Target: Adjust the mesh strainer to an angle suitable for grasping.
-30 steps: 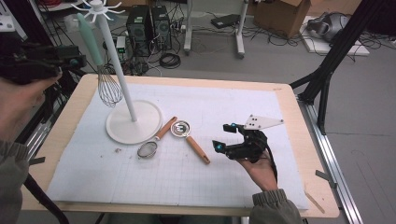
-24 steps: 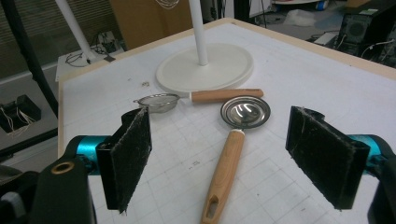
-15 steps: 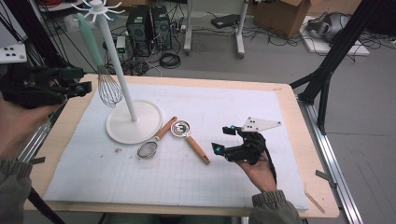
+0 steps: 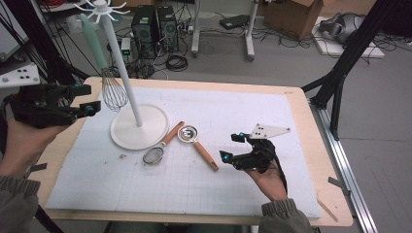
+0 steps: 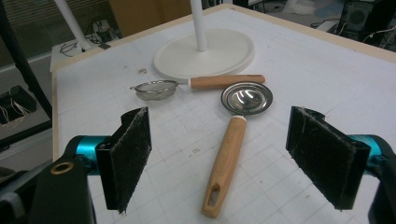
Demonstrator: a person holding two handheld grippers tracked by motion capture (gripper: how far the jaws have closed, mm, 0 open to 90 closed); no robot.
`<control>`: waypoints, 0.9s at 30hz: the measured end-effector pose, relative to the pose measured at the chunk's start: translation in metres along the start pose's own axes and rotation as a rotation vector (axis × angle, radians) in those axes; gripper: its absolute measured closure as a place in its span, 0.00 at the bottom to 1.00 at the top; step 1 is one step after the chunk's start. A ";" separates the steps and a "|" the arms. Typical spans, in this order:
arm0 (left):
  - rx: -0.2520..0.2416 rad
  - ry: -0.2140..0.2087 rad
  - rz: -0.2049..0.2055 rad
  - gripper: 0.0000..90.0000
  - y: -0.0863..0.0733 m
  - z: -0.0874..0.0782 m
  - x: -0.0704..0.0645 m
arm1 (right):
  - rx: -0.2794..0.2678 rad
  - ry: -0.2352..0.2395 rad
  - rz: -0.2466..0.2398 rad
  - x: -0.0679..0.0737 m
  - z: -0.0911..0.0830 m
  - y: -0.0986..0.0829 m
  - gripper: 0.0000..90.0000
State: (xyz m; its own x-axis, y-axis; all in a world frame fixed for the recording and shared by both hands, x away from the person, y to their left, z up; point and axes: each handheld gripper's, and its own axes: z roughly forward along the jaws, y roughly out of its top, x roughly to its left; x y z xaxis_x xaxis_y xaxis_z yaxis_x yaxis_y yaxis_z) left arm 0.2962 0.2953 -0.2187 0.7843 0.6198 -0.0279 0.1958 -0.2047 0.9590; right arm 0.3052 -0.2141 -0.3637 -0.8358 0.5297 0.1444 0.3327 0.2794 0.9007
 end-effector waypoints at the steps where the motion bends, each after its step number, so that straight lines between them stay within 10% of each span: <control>1: 0.002 -0.001 -0.001 0.36 -0.003 0.001 -0.001 | 0.000 -0.002 0.000 0.000 0.000 0.000 0.24; 27: 0.014 0.000 -0.003 0.36 -0.051 0.024 -0.024 | 0.025 -0.016 -0.012 0.004 0.007 -0.003 0.27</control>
State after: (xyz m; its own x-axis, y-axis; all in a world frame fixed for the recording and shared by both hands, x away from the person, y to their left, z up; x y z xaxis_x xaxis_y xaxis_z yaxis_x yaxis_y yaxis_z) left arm 0.2815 0.2726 -0.2733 0.7835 0.6206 -0.0303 0.2063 -0.2139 0.9548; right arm 0.3036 -0.2071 -0.3690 -0.8327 0.5390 0.1271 0.3339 0.3055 0.8917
